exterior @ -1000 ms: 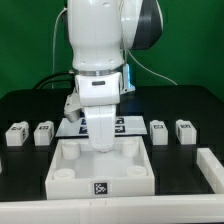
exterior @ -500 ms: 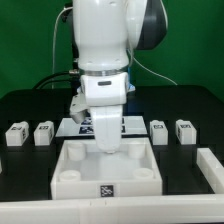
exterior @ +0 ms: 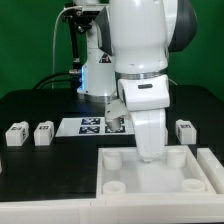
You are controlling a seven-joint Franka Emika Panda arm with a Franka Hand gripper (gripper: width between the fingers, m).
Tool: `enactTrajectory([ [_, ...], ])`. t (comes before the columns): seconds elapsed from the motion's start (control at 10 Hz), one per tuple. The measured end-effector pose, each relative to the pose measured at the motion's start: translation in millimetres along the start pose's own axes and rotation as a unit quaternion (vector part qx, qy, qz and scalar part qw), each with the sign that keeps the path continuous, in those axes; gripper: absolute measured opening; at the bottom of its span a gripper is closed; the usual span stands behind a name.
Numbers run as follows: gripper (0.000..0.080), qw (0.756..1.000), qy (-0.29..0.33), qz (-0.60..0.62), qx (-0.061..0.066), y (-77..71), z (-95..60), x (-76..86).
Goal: Assemble one leg
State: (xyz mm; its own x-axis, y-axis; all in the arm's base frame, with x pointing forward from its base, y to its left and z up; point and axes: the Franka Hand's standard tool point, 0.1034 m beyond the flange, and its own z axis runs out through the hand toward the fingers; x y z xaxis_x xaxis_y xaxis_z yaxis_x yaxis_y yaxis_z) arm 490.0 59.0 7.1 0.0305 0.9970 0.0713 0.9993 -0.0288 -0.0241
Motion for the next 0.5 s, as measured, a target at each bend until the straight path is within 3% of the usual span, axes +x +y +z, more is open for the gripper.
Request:
enactTrajectory([
  [0.3, 0.0061, 1.000, 0.003, -0.009, 0.001, 0.3, 1.1, 13.4],
  [0.5, 0.0061, 1.000, 0.003, -0.004, 0.001, 0.3, 1.3, 13.3],
])
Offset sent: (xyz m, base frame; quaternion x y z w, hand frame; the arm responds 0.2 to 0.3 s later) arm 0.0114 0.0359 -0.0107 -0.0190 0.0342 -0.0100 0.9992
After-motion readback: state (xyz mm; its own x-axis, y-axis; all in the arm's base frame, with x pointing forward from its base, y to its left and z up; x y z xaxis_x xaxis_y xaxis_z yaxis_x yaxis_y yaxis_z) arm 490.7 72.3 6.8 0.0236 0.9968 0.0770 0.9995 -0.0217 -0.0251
